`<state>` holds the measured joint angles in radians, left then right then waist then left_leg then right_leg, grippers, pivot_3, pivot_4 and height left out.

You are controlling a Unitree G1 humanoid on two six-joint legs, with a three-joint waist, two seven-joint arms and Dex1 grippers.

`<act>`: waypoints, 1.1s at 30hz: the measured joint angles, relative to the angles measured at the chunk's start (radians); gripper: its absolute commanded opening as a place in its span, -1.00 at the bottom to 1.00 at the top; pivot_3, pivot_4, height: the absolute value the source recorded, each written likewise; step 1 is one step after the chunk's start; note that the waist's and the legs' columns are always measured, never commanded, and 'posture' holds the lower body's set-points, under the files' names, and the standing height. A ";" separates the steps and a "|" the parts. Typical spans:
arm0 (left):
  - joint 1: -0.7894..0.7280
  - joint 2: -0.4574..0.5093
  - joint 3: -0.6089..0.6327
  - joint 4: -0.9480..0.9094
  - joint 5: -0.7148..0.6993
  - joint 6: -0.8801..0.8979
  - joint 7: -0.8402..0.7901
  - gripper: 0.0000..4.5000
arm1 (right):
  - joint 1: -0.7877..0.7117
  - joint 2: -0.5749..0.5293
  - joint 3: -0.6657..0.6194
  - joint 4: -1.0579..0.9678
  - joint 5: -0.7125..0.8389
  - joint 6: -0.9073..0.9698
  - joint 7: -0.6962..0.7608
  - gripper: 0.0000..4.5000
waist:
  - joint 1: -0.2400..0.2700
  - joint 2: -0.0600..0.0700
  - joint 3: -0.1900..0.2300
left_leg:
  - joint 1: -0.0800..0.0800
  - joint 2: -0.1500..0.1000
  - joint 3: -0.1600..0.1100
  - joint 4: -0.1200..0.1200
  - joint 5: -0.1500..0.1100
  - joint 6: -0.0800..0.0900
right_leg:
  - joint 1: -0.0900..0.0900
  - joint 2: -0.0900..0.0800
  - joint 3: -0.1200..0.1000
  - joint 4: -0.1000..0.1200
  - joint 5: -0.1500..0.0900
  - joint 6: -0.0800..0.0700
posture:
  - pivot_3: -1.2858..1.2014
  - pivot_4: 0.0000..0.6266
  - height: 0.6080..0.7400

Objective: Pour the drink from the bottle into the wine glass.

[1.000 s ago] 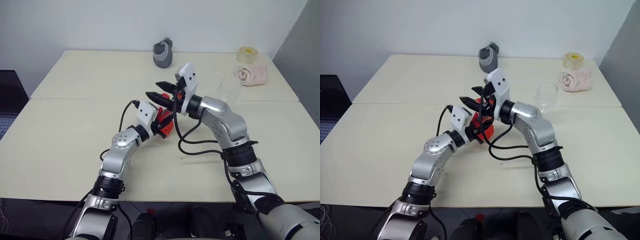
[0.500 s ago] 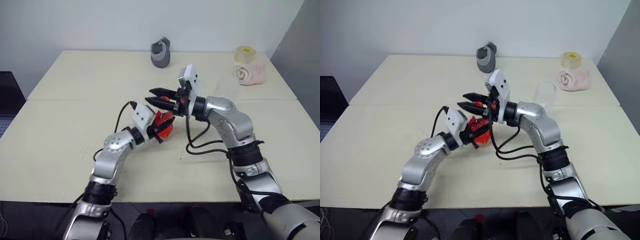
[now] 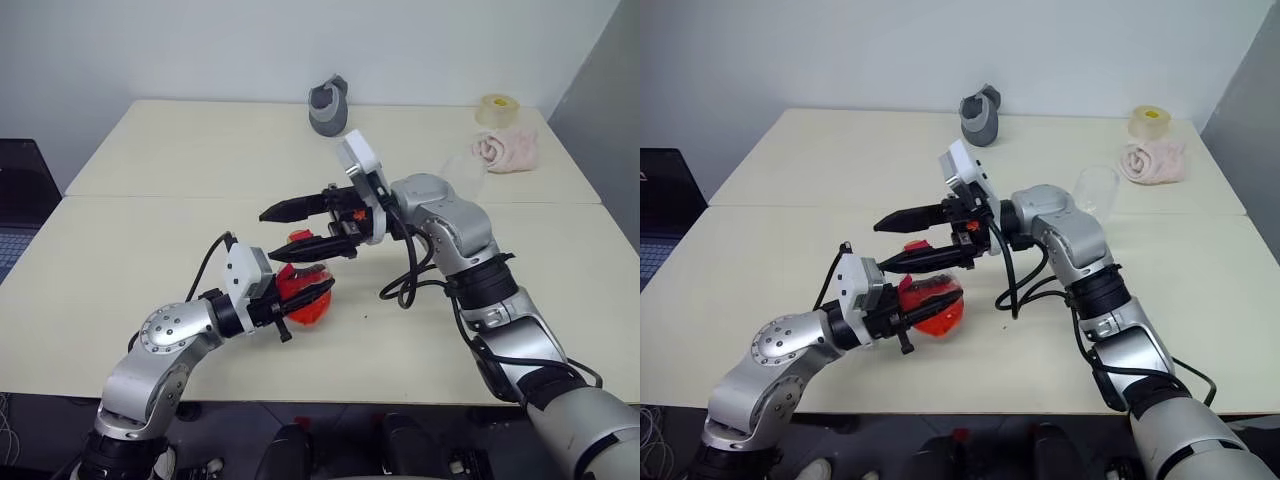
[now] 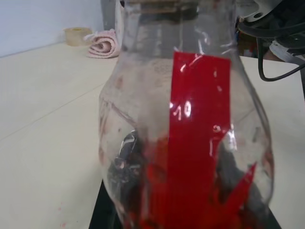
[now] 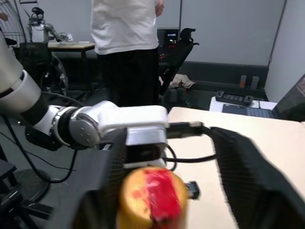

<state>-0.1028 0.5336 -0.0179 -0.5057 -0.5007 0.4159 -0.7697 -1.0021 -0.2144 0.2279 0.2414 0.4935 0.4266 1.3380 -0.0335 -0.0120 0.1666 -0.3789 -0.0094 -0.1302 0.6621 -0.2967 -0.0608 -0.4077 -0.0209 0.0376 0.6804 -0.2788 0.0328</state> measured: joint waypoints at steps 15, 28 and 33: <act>-0.116 -0.107 0.012 0.147 0.071 0.005 0.195 -0.56 | 0.227 -0.168 -0.137 -0.311 0.001 0.134 -0.272 0.98 | 0.001 0.000 0.000 | 0.000 0.001 0.006 0.000 0.000 0.000 | -0.001 0.001 0.001 0.001 0.000 0.000 | 0.03 -0.52 1.00; -0.302 -0.208 -0.036 0.465 0.177 -0.163 0.156 -0.56 | 0.206 0.012 -0.070 -0.271 -0.153 0.077 -0.593 0.98 | 0.000 0.000 0.000 | -0.001 0.000 0.007 0.000 0.002 -0.004 | -0.002 0.001 0.001 0.001 0.000 0.000 | 0.03 -0.52 1.00; -0.309 -0.227 -0.046 0.476 0.192 -0.179 0.146 -0.56 | 0.185 0.045 -0.066 -0.232 -0.181 0.045 -0.626 0.98 | 0.000 0.000 0.000 | -0.001 0.000 0.007 0.000 0.002 -0.004 | -0.002 0.001 0.001 0.001 0.000 0.000 | 0.03 -0.52 1.00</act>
<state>-0.4119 0.3067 -0.0642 -0.0292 -0.3091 0.2372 -0.6241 -0.8176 -0.1691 0.1618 0.0093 0.3129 0.4717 0.7123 -0.0335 -0.0120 0.1665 -0.3800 -0.0089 -0.1236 0.6622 -0.2944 -0.0649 -0.4099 -0.0204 0.0389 0.6815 -0.2787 0.0328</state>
